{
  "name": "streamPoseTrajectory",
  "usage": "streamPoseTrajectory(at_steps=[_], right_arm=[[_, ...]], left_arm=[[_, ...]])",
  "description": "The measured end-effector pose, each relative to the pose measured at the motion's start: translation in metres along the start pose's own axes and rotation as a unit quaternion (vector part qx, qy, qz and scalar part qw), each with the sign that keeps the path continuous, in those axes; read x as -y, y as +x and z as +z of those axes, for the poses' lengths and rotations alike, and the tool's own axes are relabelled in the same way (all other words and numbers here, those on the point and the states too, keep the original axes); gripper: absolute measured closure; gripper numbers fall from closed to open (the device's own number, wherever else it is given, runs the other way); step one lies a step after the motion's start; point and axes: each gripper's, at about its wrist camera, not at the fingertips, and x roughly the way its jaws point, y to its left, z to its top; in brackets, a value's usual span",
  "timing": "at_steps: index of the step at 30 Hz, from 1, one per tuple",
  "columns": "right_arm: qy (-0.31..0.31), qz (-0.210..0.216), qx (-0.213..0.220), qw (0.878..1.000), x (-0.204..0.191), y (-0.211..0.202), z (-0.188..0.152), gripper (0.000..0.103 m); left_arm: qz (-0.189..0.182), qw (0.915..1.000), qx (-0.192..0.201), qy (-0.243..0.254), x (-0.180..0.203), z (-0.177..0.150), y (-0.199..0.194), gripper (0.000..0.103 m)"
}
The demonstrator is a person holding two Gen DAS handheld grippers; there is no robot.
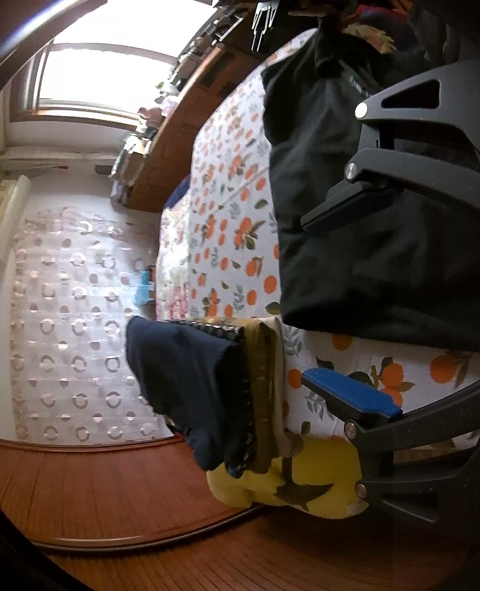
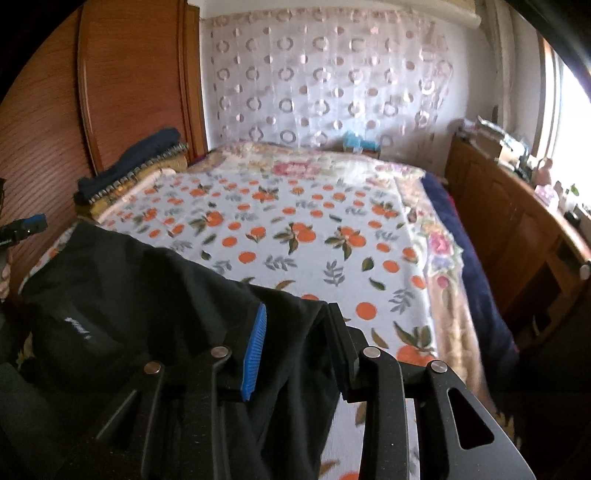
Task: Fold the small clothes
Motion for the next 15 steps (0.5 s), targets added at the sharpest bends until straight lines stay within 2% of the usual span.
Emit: streamPoseTrajectory(at_steps=[8,11,12,15], right_arm=[[0.014,0.009,-0.048,0.999,0.010,0.041,0.013,0.075],[0.015,0.016,-0.048,0.999,0.011,0.044,0.018,0.084],[0.015,0.017,-0.047,0.999,0.011,0.046,0.019,0.090],[0.019,0.024,-0.037,0.999,0.015,0.044,0.021,0.096]], left_arm=[[0.002,0.9988,-0.048,0.013,0.002,-0.007,0.031,0.027],[0.001,0.9978,-0.063,0.020,0.004,-0.011,0.040,0.027],[0.001,0.9976,-0.066,0.022,0.004,-0.011,0.042,0.027],[0.005,0.9961,-0.083,0.028,0.005,-0.015,0.049,0.027]])
